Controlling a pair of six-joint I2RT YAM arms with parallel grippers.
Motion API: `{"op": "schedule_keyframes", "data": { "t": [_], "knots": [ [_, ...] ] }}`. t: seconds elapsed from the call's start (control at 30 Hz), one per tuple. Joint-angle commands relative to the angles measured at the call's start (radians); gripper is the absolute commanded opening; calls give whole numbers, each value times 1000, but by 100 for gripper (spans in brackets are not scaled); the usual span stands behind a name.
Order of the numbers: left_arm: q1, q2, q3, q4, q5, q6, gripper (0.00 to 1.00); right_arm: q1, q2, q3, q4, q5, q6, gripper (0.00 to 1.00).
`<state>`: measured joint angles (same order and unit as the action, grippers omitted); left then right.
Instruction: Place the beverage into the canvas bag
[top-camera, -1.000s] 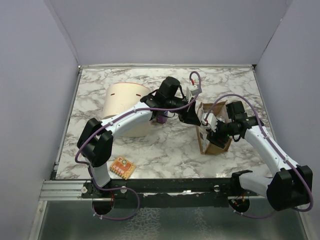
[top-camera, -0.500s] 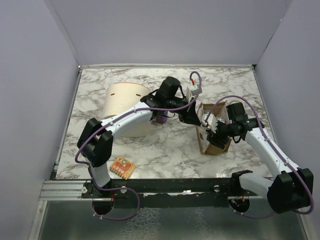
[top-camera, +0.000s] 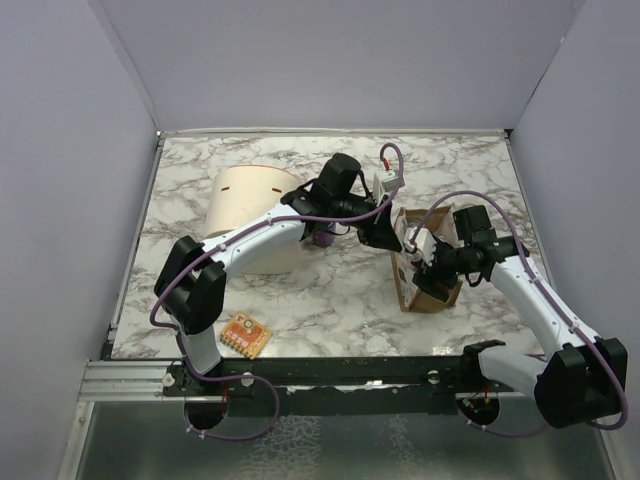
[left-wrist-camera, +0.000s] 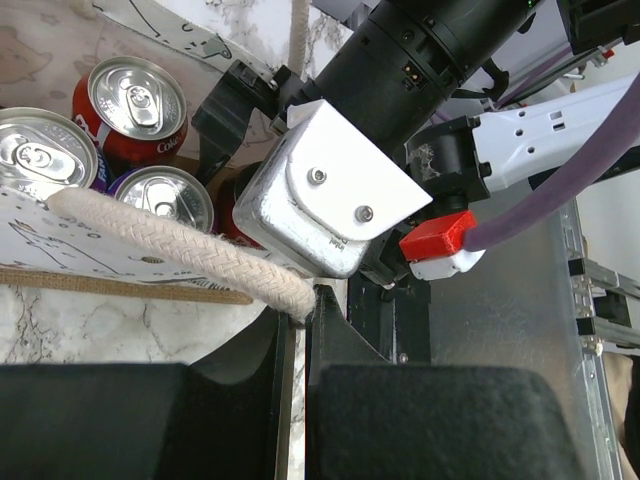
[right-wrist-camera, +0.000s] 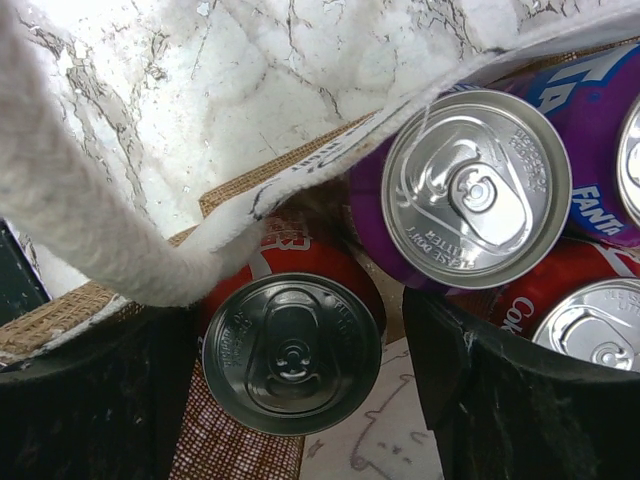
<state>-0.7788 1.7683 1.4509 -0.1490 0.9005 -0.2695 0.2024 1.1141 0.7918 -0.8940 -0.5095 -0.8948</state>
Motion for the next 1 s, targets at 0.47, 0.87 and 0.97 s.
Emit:
{"op": "schedule_keyframes", "data": {
  "t": [0.47,0.87,0.97],
  "knots": [
    [3,-18,9,15,-10,30,0,6,-64,91,-103,-4,45,84],
    [5,-20,6,13,-7,38,0,5,-76,173,-153,2,54,82],
    [4,-21,6,16,-2,37,0,5,-87,196,-164,7,60,82]
  ]
}}
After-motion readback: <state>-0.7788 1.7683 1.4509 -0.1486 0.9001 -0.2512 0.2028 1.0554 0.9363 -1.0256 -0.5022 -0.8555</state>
